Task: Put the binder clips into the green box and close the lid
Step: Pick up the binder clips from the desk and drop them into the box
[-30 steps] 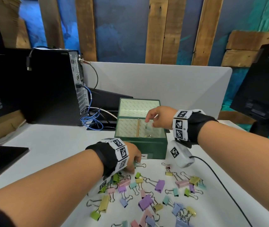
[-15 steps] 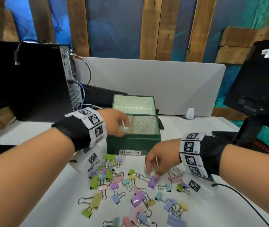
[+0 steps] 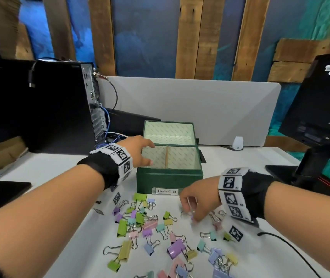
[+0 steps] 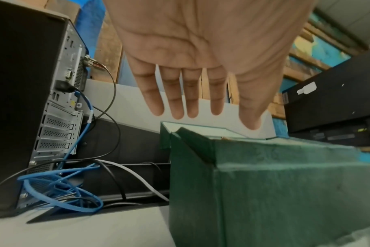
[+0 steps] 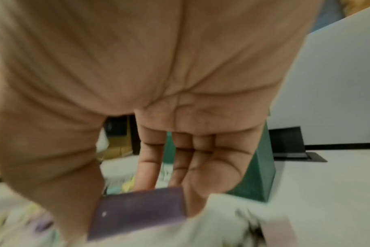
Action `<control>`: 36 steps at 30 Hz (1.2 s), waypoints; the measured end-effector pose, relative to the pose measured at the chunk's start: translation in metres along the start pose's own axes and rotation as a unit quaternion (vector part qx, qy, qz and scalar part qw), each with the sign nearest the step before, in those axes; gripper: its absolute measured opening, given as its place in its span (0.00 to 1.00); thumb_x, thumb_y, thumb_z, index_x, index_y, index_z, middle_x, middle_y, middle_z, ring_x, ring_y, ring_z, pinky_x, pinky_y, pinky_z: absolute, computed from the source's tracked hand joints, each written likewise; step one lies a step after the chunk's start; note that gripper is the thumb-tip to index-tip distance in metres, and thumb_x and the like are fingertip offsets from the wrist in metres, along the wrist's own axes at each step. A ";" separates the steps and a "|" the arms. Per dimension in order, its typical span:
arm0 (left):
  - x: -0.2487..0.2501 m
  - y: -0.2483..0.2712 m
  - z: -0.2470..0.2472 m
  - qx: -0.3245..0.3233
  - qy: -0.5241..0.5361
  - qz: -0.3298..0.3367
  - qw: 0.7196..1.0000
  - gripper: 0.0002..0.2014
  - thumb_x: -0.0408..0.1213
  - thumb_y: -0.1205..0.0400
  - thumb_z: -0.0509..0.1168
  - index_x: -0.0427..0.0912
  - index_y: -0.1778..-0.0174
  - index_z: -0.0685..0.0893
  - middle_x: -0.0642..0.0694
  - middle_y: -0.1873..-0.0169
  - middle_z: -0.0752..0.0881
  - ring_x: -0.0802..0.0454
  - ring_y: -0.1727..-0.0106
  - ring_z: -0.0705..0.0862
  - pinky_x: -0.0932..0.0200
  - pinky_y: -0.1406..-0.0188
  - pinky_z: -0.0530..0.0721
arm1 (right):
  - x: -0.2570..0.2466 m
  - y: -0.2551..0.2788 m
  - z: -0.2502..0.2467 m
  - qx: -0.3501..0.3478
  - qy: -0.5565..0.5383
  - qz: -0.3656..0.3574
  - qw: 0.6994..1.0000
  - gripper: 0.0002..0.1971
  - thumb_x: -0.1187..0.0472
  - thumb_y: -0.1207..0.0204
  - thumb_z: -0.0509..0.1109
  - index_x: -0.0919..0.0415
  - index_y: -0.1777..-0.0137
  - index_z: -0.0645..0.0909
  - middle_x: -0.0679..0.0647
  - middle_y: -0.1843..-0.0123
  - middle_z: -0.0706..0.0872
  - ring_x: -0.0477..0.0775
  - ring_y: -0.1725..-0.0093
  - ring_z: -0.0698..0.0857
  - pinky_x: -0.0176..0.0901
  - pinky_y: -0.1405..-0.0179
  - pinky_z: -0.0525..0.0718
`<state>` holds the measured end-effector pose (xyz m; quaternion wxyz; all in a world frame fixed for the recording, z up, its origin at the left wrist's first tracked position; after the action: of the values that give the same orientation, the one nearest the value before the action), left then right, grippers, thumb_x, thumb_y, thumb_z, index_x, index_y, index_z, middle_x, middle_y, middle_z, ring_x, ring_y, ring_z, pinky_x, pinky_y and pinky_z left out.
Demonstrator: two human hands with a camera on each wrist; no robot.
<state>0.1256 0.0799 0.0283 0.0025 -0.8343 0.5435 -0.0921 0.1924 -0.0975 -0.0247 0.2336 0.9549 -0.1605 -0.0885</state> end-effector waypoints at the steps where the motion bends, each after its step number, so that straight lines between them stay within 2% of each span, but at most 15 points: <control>1: -0.003 0.005 -0.001 0.009 0.012 0.004 1.000 0.24 0.50 0.25 0.69 0.56 0.33 0.76 0.51 0.36 0.78 0.50 0.38 0.80 0.55 0.42 0.80 | 0.003 0.003 -0.007 0.014 -0.018 -0.002 1.000 0.09 0.53 0.30 0.73 0.48 0.53 0.77 0.48 0.55 0.82 0.48 0.59 0.79 0.40 0.58 0.79; 4: -0.011 0.024 -0.003 0.004 0.042 0.011 0.999 0.12 0.49 0.25 0.69 0.52 0.48 0.83 0.54 0.53 0.81 0.52 0.50 0.83 0.58 0.50 0.82 | 0.006 0.009 -0.036 0.067 -0.070 -0.013 0.995 0.07 0.56 0.28 0.72 0.51 0.52 0.78 0.47 0.57 0.83 0.47 0.59 0.80 0.36 0.56 0.81; 7: -0.017 0.042 0.014 -0.088 0.015 0.001 0.996 0.09 0.48 0.25 0.69 0.53 0.51 0.84 0.56 0.59 0.83 0.53 0.53 0.84 0.58 0.49 0.82 | 0.002 0.005 -0.068 0.169 -0.071 -0.011 0.983 0.07 0.55 0.30 0.73 0.49 0.54 0.79 0.48 0.54 0.85 0.47 0.58 0.81 0.38 0.55 0.81; 9: -0.018 0.051 0.028 -0.143 -0.002 -0.001 0.990 0.10 0.49 0.25 0.68 0.57 0.48 0.84 0.57 0.58 0.83 0.56 0.54 0.82 0.60 0.47 0.80 | -0.005 -0.002 -0.089 0.251 -0.068 -0.010 0.965 0.06 0.55 0.30 0.73 0.50 0.56 0.78 0.48 0.54 0.83 0.48 0.58 0.80 0.39 0.59 0.79; 11: -0.018 0.055 0.038 -0.173 -0.016 0.004 0.985 0.14 0.48 0.23 0.66 0.59 0.41 0.82 0.57 0.51 0.84 0.58 0.52 0.80 0.64 0.50 0.77 | -0.014 -0.011 -0.106 0.322 -0.069 -0.014 0.944 0.08 0.55 0.31 0.74 0.52 0.56 0.77 0.49 0.53 0.80 0.52 0.54 0.80 0.44 0.55 0.78; 14: -0.018 0.053 0.047 -0.186 -0.028 0.006 0.982 0.18 0.42 0.21 0.64 0.62 0.35 0.78 0.55 0.42 0.85 0.56 0.49 0.81 0.70 0.59 0.74 | -0.022 -0.028 -0.114 0.354 -0.065 0.004 0.933 0.13 0.53 0.31 0.76 0.55 0.50 0.80 0.51 0.48 0.79 0.54 0.50 0.80 0.42 0.53 0.76; 17: -0.016 0.050 0.053 -0.191 -0.028 0.009 0.981 0.22 0.39 0.20 0.62 0.63 0.31 0.75 0.52 0.39 0.85 0.56 0.49 0.81 0.72 0.61 0.73 | -0.026 -0.038 -0.108 0.342 -0.072 0.026 0.936 0.13 0.57 0.29 0.74 0.57 0.45 0.81 0.55 0.39 0.80 0.58 0.42 0.82 0.43 0.48 0.76; 19: -0.012 0.047 0.055 -0.187 -0.031 0.021 0.982 0.23 0.37 0.20 0.60 0.63 0.30 0.74 0.51 0.38 0.84 0.55 0.47 0.81 0.73 0.59 0.74 | -0.031 -0.037 -0.102 0.340 -0.063 0.014 0.938 0.10 0.60 0.26 0.70 0.56 0.45 0.81 0.54 0.37 0.80 0.56 0.43 0.81 0.41 0.50 0.75; 23: -0.005 0.042 0.060 -0.190 -0.066 0.046 0.978 0.23 0.37 0.19 0.61 0.61 0.28 0.74 0.51 0.33 0.81 0.52 0.35 0.80 0.68 0.44 0.73 | -0.044 -0.025 -0.082 0.272 -0.029 -0.048 0.961 0.04 0.63 0.25 0.66 0.53 0.55 0.81 0.48 0.50 0.85 0.48 0.53 0.80 0.34 0.63 0.74; 25: -0.003 0.039 0.063 -0.208 -0.087 0.051 0.973 0.24 0.38 0.20 0.62 0.59 0.27 0.73 0.51 0.31 0.80 0.52 0.34 0.79 0.67 0.44 0.71 | -0.050 -0.021 -0.065 0.193 -0.010 -0.075 0.978 0.04 0.62 0.24 0.66 0.53 0.55 0.82 0.43 0.58 0.84 0.45 0.56 0.80 0.30 0.61 0.76; 26: -0.002 0.038 0.064 -0.219 -0.094 0.049 0.970 0.24 0.38 0.20 0.64 0.58 0.27 0.73 0.51 0.31 0.80 0.51 0.34 0.79 0.66 0.44 0.71 | -0.052 -0.020 -0.057 0.156 0.006 -0.084 0.984 0.06 0.62 0.24 0.67 0.53 0.52 0.83 0.44 0.56 0.85 0.44 0.55 0.80 0.31 0.57 0.77; 28: -0.001 0.036 0.066 -0.228 -0.098 0.042 0.968 0.25 0.39 0.23 0.67 0.56 0.29 0.75 0.50 0.34 0.81 0.50 0.37 0.80 0.64 0.48 0.72 | -0.053 -0.023 -0.041 0.091 0.057 -0.087 0.990 0.13 0.62 0.24 0.68 0.52 0.41 0.83 0.48 0.42 0.85 0.47 0.47 0.82 0.36 0.51 0.75; 31: -0.004 0.038 0.068 -0.227 -0.090 0.027 0.969 0.20 0.38 0.26 0.69 0.54 0.37 0.80 0.51 0.46 0.83 0.53 0.52 0.78 0.64 0.57 0.75 | -0.053 -0.032 -0.022 0.018 0.119 -0.090 0.989 0.25 0.61 0.25 0.71 0.47 0.28 0.75 0.52 0.29 0.77 0.53 0.33 0.77 0.36 0.47 0.68; 33: -0.007 0.039 0.069 -0.219 -0.081 0.022 0.972 0.18 0.37 0.27 0.70 0.53 0.41 0.81 0.53 0.53 0.81 0.54 0.54 0.77 0.63 0.58 0.76 | -0.055 -0.037 -0.014 -0.003 0.125 -0.094 0.988 0.29 0.62 0.26 0.71 0.46 0.25 0.70 0.55 0.26 0.72 0.56 0.30 0.74 0.37 0.46 0.66; 36: -0.011 0.042 0.067 -0.210 -0.056 0.016 0.976 0.16 0.36 0.28 0.70 0.51 0.45 0.81 0.54 0.54 0.81 0.54 0.55 0.78 0.62 0.58 0.77 | -0.058 -0.042 -0.008 0.007 0.126 -0.089 0.988 0.32 0.61 0.26 0.71 0.44 0.23 0.66 0.57 0.28 0.71 0.58 0.31 0.75 0.39 0.46 0.70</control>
<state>0.0938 0.0658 -0.0438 -0.1408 -0.8111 0.5633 0.0704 0.1514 -0.0387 -0.0325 0.2369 0.9704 -0.0450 0.0137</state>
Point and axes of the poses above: each hand's wrist, its own y-axis away from the middle knuckle, its own z-axis out of the palm, x = y × z, the point moved 4 cm from there along -y, towards the middle knuckle
